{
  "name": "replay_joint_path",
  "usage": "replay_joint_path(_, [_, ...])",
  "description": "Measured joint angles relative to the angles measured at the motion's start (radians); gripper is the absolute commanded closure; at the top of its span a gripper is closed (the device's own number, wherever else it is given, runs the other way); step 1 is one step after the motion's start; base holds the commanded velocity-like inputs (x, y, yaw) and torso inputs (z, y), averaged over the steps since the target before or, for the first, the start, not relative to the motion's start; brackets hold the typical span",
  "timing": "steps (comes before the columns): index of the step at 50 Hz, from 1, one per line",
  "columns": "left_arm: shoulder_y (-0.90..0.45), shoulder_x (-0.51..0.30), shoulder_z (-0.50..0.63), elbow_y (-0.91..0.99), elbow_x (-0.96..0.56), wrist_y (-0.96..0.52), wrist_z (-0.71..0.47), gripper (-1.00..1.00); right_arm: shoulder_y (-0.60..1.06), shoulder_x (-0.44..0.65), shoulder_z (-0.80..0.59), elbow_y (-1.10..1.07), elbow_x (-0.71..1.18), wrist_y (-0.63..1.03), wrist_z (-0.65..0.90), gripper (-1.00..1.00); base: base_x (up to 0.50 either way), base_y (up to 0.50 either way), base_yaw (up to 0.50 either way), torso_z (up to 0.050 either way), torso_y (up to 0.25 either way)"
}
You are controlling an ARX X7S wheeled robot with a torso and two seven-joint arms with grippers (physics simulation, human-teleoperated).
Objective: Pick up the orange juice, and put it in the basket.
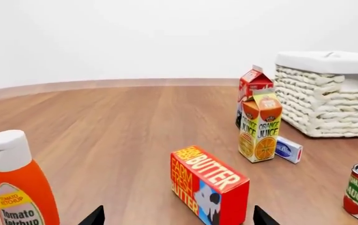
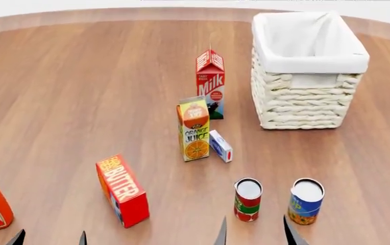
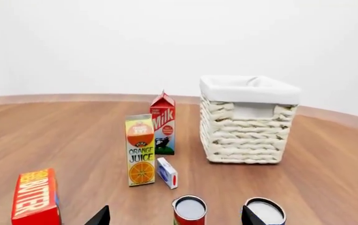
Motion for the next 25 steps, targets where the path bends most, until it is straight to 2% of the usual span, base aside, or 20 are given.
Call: replay_joint_path(25, [-0.003, -0.022, 0.026, -0.001, -0.022, 0.004, -0.026, -1.0, 0.003, 0.023, -0.018, -0.016, 0.036, 0.007, 0.024, -1.0, 0.23, 0.0, 0.0, 0.0, 0.0])
